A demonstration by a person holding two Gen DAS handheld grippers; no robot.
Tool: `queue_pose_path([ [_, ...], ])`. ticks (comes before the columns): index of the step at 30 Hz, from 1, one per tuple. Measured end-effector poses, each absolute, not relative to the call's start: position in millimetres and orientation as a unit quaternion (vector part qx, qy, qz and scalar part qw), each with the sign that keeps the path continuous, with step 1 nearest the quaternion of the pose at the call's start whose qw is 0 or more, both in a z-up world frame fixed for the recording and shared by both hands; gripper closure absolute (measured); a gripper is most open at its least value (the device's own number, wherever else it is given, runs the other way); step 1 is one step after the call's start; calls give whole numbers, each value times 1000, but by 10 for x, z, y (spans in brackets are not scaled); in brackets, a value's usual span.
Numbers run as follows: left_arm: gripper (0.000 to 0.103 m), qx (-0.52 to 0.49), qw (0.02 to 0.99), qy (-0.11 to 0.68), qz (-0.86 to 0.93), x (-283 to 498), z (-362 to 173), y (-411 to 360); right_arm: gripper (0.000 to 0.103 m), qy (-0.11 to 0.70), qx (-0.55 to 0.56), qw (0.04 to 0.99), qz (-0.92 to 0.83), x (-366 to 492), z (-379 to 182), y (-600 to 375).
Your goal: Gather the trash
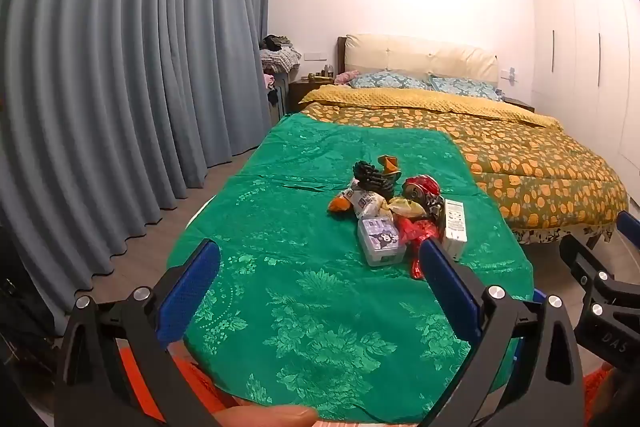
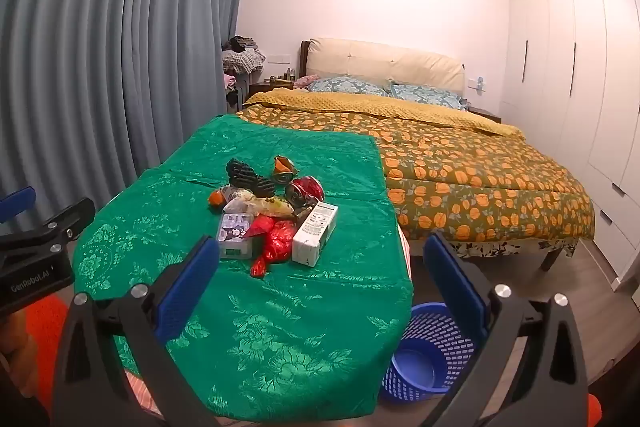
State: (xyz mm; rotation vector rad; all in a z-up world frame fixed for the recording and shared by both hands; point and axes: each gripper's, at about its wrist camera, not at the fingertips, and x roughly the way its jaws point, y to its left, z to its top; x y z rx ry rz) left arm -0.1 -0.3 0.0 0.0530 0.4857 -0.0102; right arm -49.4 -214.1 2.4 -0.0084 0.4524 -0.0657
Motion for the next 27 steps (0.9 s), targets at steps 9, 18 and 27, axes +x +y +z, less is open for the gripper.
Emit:
queue_pose_path([
  [9,4,23,970,242,-3,-4,3,2,4,219,-3,975,-32,-508,25,-2154],
  [18,4,22,970,243,-6,-4,1,3,4,220,-3,975,-32,-507,12,-2161],
  [27,4,22,970,244,-6,-2,1,4,4,220,-3,975,-31,-503,3,-2168],
])
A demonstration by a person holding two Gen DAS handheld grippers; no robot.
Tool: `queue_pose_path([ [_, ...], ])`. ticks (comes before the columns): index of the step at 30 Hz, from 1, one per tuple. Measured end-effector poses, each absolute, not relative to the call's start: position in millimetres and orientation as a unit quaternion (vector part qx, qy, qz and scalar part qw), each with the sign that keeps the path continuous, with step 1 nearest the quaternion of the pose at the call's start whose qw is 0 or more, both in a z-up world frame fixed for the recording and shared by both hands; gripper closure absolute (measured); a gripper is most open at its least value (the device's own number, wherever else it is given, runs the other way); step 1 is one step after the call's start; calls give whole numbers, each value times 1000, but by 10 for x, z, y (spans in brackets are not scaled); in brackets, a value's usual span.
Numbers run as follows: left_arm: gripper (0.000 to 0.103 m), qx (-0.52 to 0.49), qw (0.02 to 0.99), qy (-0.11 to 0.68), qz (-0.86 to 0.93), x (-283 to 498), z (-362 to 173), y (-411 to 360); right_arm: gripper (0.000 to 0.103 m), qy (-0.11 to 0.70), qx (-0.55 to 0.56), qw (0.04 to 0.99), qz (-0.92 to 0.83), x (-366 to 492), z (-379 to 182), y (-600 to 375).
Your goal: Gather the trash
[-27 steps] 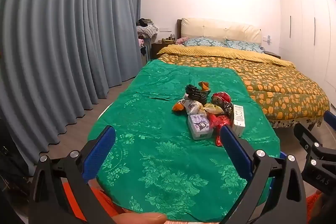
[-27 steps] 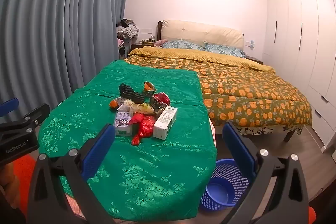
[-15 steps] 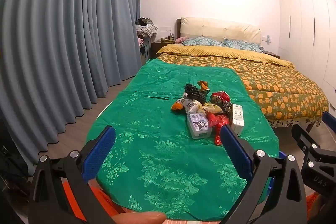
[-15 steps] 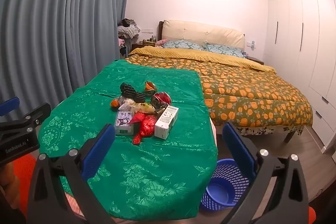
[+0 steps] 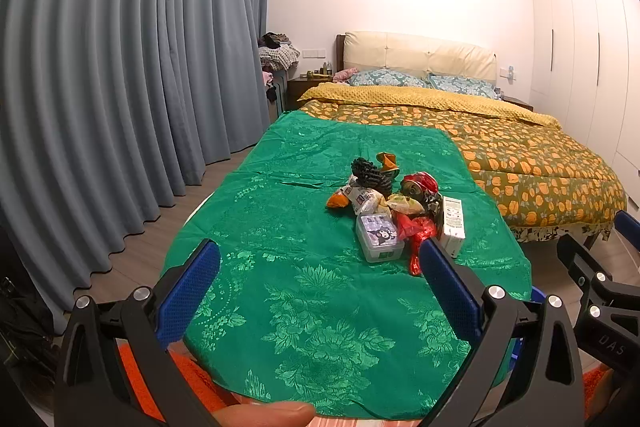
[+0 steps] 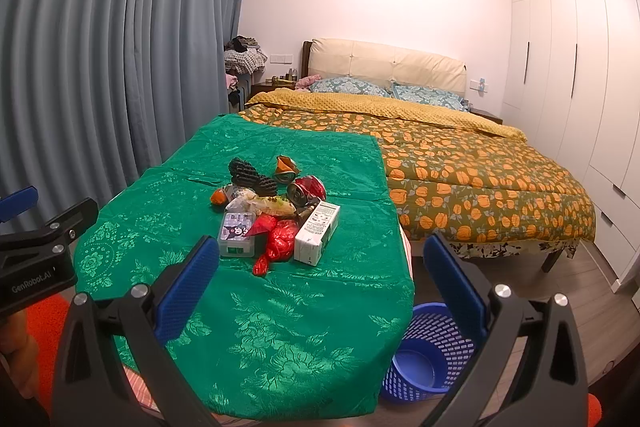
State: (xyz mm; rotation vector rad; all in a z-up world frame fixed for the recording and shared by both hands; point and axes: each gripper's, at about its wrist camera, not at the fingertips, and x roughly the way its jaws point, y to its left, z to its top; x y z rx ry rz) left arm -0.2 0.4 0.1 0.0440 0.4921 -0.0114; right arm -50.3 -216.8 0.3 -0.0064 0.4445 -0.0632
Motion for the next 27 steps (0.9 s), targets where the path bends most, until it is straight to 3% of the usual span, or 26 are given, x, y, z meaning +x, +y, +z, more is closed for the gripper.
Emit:
queue_pose_path([
  [27,4,21,969,244,-6,-3,2,4,4,220,-4,975,-32,-506,-9,-2200],
])
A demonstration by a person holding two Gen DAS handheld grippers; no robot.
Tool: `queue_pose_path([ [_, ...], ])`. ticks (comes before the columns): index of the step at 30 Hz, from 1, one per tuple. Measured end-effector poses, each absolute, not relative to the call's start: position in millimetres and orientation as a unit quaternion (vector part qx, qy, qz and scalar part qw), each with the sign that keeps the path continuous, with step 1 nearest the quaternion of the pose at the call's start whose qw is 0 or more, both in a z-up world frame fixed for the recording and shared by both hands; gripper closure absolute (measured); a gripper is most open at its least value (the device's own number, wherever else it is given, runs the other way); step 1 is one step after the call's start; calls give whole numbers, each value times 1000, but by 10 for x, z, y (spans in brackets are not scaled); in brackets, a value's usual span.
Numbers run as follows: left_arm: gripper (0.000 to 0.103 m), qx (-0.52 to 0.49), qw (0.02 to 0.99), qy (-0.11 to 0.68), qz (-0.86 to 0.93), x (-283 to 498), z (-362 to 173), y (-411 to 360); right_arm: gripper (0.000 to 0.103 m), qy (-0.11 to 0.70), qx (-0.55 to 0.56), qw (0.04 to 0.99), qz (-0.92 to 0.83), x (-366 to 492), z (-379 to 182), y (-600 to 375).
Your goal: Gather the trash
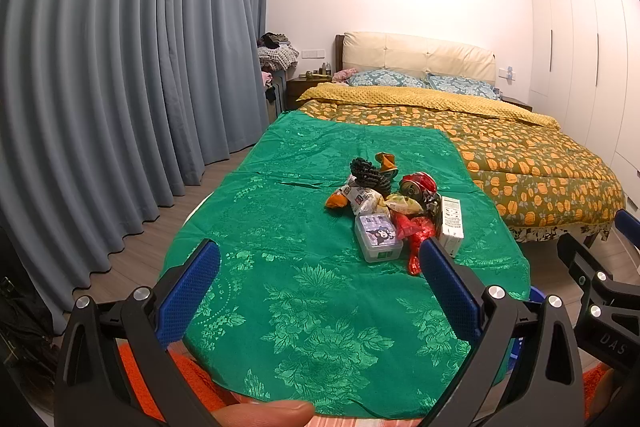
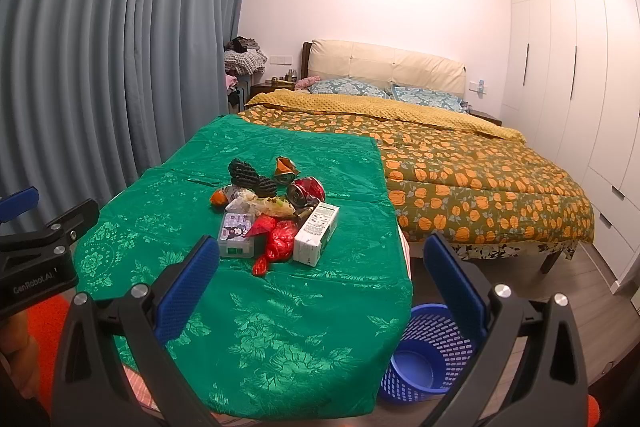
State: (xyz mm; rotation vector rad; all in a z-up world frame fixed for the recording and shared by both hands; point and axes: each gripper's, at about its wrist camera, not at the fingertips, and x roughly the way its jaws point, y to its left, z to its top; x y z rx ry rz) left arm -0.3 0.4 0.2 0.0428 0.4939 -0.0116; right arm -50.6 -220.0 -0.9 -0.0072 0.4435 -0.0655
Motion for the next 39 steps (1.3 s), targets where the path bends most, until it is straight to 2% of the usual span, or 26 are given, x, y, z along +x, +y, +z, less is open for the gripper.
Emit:
queue_pose_path([
  [39,4,22,969,246,-5,-103,-49,-33,4,219,-4,975,-35,-530,32,-2242],
])
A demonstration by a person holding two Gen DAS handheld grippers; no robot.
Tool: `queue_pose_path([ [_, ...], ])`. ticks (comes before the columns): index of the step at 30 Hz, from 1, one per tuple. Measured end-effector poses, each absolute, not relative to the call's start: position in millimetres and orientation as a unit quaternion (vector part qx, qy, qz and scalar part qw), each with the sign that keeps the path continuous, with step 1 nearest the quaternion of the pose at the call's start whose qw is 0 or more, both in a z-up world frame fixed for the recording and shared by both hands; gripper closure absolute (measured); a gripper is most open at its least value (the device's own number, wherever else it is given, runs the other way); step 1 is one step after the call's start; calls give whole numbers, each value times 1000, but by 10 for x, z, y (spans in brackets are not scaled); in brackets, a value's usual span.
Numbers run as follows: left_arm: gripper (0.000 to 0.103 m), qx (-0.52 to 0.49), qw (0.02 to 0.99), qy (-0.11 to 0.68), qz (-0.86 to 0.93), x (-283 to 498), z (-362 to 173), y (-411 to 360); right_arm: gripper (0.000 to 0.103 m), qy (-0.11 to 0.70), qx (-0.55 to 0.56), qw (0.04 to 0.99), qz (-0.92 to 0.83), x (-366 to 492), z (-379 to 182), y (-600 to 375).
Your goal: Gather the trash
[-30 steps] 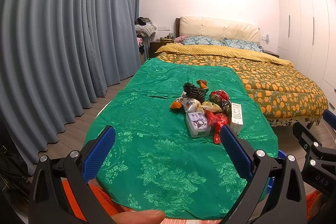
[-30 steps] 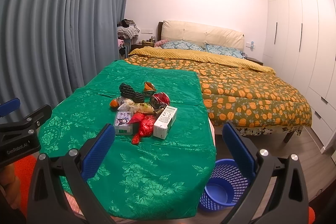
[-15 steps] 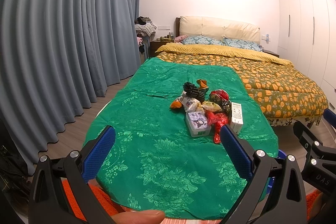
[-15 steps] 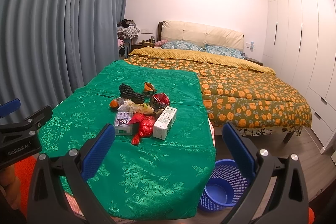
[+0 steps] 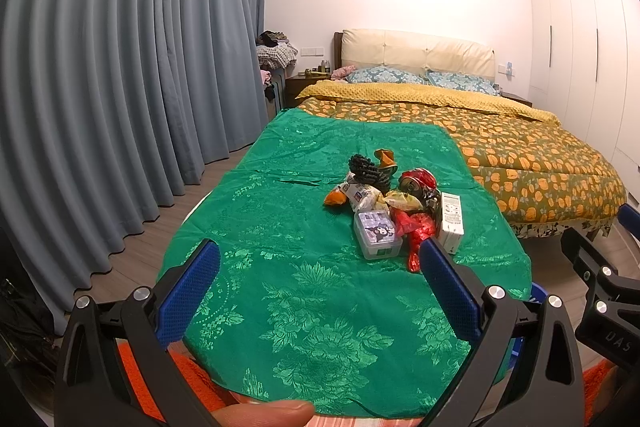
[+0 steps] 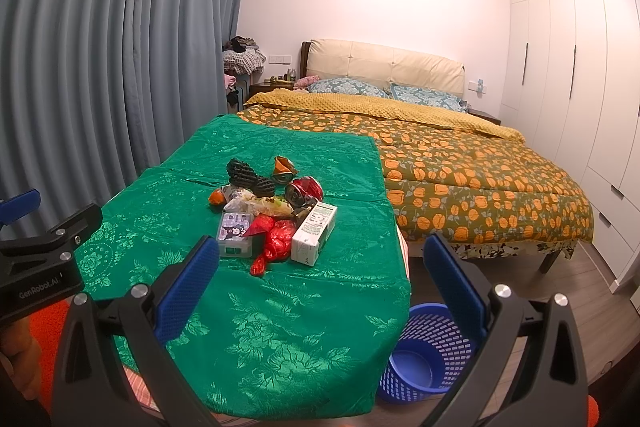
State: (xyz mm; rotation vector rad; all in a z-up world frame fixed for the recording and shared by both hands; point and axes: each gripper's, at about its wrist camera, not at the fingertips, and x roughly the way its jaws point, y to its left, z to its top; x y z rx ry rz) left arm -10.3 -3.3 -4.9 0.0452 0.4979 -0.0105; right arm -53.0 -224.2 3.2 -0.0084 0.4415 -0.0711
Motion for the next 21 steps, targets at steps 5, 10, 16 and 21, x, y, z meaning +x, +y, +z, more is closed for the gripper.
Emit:
queue_pose_path([
  [5,4,23,969,246,-5,-118,-56,-36,4,219,-3,975,-35,-528,33,-2255],
  [10,4,23,969,246,-3,-136,-110,-40,5,220,-4,975,-33,-534,22,-2257],
  [16,4,23,969,247,-4,-96,-166,-43,4,220,-4,975,-35,-525,1,-2258],
  [21,4,25,969,247,-4,-28,-235,-28,4,221,-4,975,-34,-523,2,-2257],
])
